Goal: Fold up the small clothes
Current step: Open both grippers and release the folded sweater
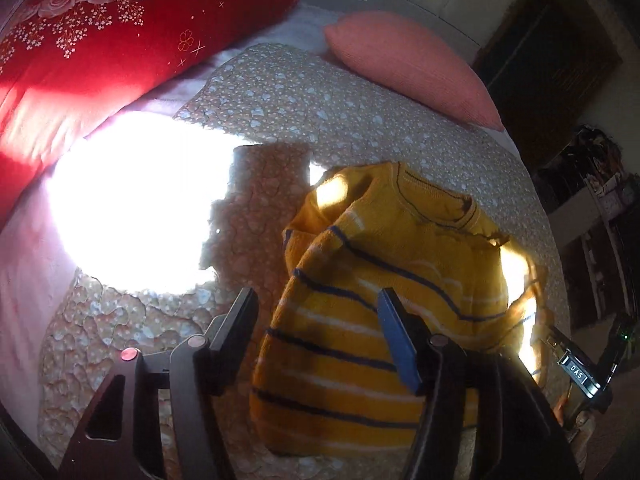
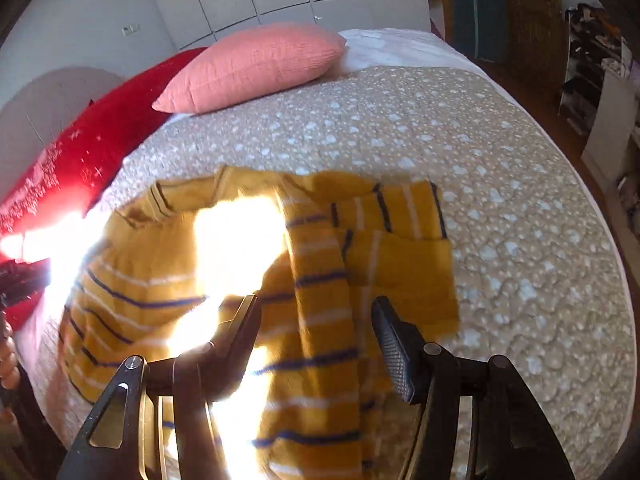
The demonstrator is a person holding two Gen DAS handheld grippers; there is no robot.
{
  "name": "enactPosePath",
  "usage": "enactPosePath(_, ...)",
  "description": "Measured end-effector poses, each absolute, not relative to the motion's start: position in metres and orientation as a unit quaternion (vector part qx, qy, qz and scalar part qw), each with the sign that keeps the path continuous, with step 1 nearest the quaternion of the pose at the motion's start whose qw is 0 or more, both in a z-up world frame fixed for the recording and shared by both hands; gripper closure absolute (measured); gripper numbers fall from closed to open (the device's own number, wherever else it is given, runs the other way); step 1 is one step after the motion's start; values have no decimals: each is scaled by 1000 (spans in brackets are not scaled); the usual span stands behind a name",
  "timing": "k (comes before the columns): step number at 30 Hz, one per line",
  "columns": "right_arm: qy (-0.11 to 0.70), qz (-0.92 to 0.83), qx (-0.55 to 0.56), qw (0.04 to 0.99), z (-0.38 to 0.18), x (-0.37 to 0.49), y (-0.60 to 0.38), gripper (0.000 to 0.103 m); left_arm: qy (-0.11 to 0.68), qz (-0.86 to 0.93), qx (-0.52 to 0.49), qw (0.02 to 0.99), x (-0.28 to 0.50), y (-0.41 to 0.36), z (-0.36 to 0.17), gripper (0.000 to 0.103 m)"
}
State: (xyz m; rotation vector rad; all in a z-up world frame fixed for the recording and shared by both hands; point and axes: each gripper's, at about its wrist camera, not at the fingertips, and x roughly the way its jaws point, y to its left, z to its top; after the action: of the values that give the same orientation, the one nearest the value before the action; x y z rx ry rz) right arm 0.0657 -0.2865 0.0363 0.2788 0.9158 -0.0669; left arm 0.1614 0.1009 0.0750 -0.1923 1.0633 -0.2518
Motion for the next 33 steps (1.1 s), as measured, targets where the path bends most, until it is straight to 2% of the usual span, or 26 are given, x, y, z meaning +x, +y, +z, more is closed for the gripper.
enactPosePath(6, 442, -22, 187, 877, 17, 22, -297, 41, 527, -115, -27, 841, 136, 108, 43, 35)
enactPosePath(7, 445, -21, 188, 875, 14, 21, -295, 45, 534, -114, -16, 838, 136, 106, 36, 35)
enactPosePath(8, 449, -16, 190, 873, 11, 19, -295, 60, 540, -115, -8, 834, 135, 104, 29, 36)
enactPosePath(9, 453, -6, 195, 870, 8, 20, -294, 69, 545, -118, -4, 830, 135, 102, 23, 42)
enactPosePath(10, 453, 4, 202, 868, 8, 20, -294, 83, 552, -126, -6, 824, 136, 101, 19, 73)
enactPosePath(11, 451, 7, 209, 868, 10, 20, -296, 92, 561, -130, -12, 818, 138, 102, 17, 96)
enactPosePath(12, 451, -3, 209, 868, 13, 20, -299, 96, 564, -118, -15, 817, 140, 104, 17, 95)
enactPosePath(15, 455, -23, 222, 862, 13, 24, -314, 96, 544, -67, -4, 836, 146, 115, 28, 96)
enactPosePath(16, 459, -31, 221, 860, 10, 25, -318, 96, 540, -37, 12, 841, 148, 119, 28, 100)
enactPosePath(18, 463, -35, 221, 858, 5, 25, -321, 94, 544, -13, 12, 839, 152, 132, 25, 100)
enactPosePath(19, 458, -34, 224, 860, 8, 23, -321, 89, 549, -23, -8, 836, 149, 138, 25, 100)
enactPosePath(20, 447, -36, 228, 864, 13, 17, -323, 83, 547, -35, -29, 836, 144, 145, 27, 99)
enactPosePath(21, 433, -41, 233, 870, 20, 10, -324, 80, 542, -41, -39, 839, 135, 150, 30, 97)
enactPosePath(22, 419, -46, 236, 876, 28, 4, -326, 77, 533, -41, -40, 844, 127, 154, 34, 89)
enactPosePath(23, 404, -55, 235, 882, 38, -1, -327, 77, 522, -38, -39, 851, 119, 157, 39, 74)
enactPosePath(25, 385, -60, 223, 894, 56, -1, -323, 77, 498, -27, -40, 866, 103, 161, 48, 55)
enactPosePath(26, 382, -50, 217, 897, 63, 6, -318, 77, 487, -28, -43, 872, 95, 159, 52, 49)
enactPosePath(30, 393, 6, 202, 897, 78, 59, -286, 77, 464, -35, -48, 884, 62, 137, 64, 42)
enactPosePath(33, 421, 25, 194, 886, 62, 108, -271, 77, 453, -37, -48, 890, 43, 128, 63, 39)
